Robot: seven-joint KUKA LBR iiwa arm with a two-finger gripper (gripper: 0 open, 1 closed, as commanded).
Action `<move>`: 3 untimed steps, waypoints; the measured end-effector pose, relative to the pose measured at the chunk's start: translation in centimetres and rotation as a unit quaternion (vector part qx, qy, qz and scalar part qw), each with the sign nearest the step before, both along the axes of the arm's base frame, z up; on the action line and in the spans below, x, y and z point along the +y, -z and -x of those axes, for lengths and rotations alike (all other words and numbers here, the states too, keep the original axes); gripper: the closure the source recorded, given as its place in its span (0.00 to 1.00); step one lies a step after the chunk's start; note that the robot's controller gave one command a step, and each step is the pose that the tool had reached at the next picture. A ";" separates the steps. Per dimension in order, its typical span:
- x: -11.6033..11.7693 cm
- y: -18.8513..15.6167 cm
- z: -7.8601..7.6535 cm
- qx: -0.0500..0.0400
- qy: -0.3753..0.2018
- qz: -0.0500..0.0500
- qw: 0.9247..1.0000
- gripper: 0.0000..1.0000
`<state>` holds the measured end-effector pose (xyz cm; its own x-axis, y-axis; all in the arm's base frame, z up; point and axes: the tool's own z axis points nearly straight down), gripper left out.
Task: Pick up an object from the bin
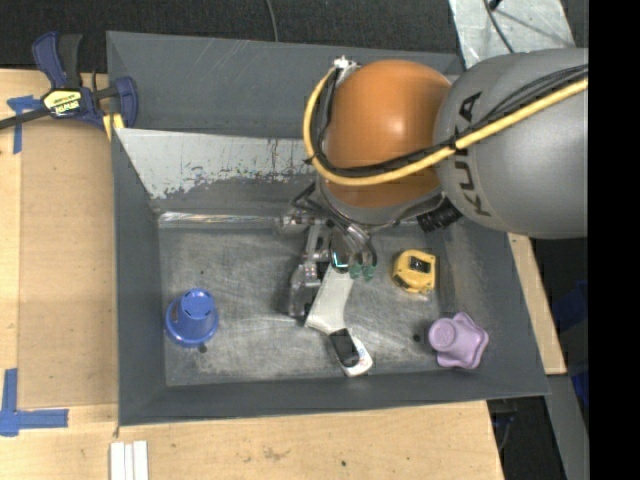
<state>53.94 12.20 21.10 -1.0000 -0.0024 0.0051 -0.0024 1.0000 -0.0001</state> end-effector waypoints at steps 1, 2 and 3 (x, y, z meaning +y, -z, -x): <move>-0.1 -0.4 -0.2 -0.004 0.001 -0.001 1.000 0.00; -2.9 5.1 -1.2 -0.006 -0.050 0.000 0.999 0.00; -7.4 6.4 -1.8 -0.005 -0.209 -0.001 0.978 0.00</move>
Offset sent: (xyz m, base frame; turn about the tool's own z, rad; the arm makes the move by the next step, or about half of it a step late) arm 0.0238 -0.0751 -0.1410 -0.2503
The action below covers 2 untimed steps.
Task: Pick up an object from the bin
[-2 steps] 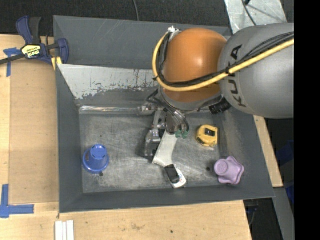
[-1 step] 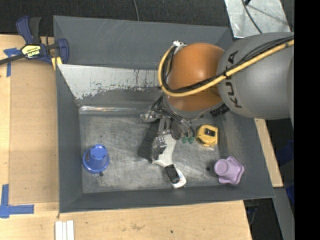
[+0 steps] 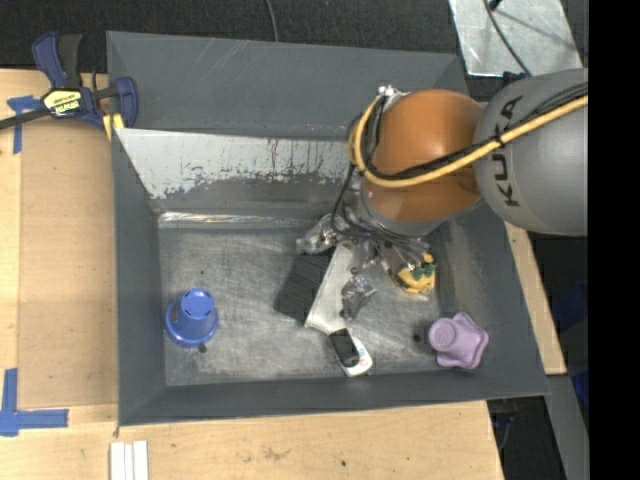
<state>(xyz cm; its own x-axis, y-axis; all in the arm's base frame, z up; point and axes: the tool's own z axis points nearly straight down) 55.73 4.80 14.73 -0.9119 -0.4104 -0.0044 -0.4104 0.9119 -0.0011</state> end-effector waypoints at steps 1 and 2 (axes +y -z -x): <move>-2.0 1.0 -3.8 0.000 -0.107 0.001 0.994 0.00; -2.3 3.7 -3.4 0.000 -0.149 0.001 0.989 0.00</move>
Offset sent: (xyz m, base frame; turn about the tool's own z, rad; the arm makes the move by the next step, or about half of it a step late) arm 0.0163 -0.0269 -0.0773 -0.6625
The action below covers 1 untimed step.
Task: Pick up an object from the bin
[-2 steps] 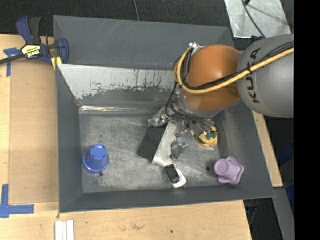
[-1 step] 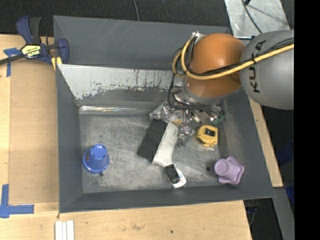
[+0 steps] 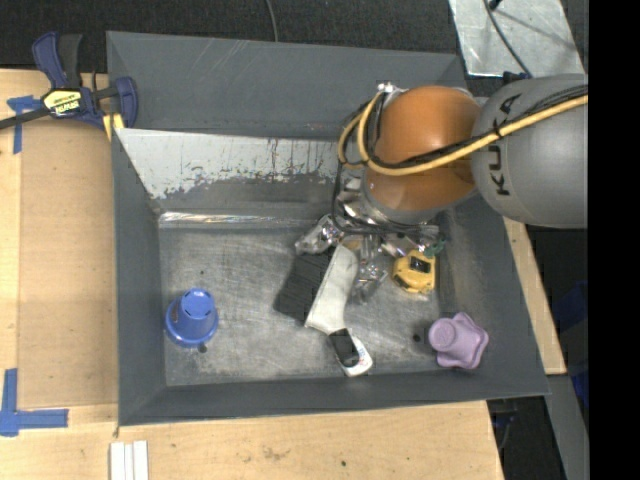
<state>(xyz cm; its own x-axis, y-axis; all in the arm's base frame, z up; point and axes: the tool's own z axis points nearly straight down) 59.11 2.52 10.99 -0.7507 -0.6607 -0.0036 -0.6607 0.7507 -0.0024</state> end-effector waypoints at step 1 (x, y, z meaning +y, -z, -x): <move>1.1 3.1 -1.7 0.007 -0.112 0.004 0.994 1.00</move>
Offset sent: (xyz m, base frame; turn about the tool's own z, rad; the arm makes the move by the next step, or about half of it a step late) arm 0.0000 0.0000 0.0000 0.0000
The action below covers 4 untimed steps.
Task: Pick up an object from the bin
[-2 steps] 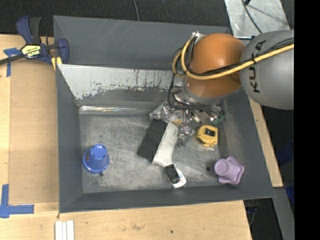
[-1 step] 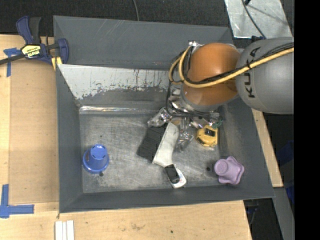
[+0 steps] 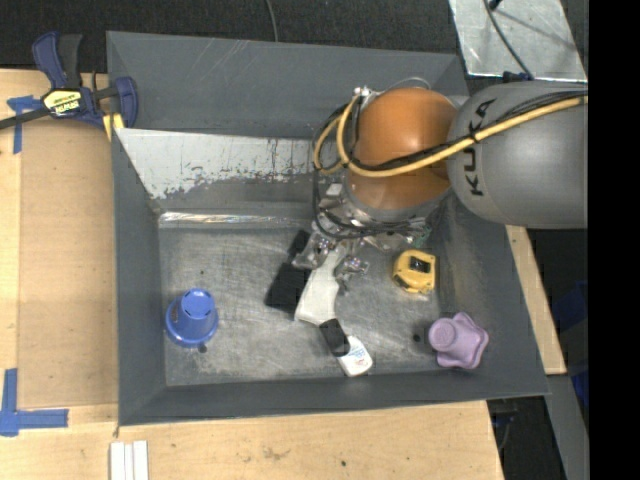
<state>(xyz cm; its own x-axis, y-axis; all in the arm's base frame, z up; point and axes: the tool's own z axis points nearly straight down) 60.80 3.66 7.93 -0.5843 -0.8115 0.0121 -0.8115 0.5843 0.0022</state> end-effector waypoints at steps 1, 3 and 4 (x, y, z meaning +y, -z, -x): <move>0.0 0.0 0.0 0.000 0.000 0.000 1.000 1.00; 0.2 -2.1 0.2 -0.003 0.001 -0.005 1.000 1.00; 0.2 -4.0 0.1 -0.007 0.001 -0.005 1.000 1.00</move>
Offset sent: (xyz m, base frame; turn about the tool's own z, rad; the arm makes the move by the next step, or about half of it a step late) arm 0.0000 -0.0001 0.0781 0.0000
